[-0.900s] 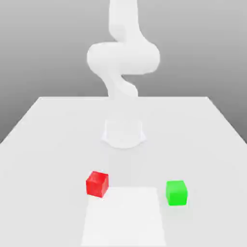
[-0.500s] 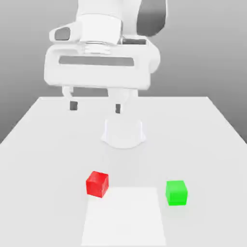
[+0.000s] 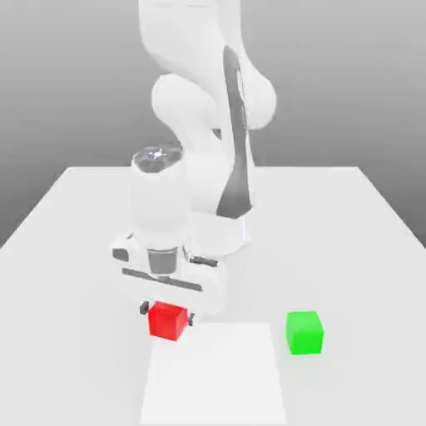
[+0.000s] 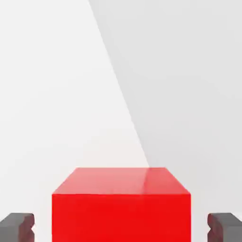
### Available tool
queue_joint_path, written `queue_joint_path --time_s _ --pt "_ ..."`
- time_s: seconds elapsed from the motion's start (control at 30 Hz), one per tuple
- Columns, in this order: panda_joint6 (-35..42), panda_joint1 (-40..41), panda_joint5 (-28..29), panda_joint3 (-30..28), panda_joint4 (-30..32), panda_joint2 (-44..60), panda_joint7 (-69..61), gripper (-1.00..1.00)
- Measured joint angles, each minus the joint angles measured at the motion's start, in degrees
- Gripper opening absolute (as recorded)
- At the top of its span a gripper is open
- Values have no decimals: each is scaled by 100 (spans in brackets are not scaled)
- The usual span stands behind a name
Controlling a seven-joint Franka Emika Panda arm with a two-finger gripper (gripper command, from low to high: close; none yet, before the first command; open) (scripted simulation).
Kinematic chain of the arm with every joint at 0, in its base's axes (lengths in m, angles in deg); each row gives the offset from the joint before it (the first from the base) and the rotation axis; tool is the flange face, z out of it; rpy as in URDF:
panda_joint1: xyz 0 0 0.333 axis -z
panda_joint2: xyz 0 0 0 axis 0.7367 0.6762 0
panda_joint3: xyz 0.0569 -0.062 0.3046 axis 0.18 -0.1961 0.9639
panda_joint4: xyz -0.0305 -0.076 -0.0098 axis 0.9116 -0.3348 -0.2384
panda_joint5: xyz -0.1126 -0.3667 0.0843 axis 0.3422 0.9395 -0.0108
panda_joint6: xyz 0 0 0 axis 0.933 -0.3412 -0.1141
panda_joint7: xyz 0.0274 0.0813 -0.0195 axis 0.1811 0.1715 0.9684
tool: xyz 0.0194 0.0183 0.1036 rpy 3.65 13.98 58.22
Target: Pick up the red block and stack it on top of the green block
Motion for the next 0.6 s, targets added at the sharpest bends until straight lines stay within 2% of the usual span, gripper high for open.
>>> queue_joint_path --time_s 0.13,0.4,0.6 --pt "-18 35 9 30 -2 23 8 -100" --pt "1274 21 273 -54 209 -1482 198 -100" --pt "1688 -380 44 576 28 -1744 1520 -100"
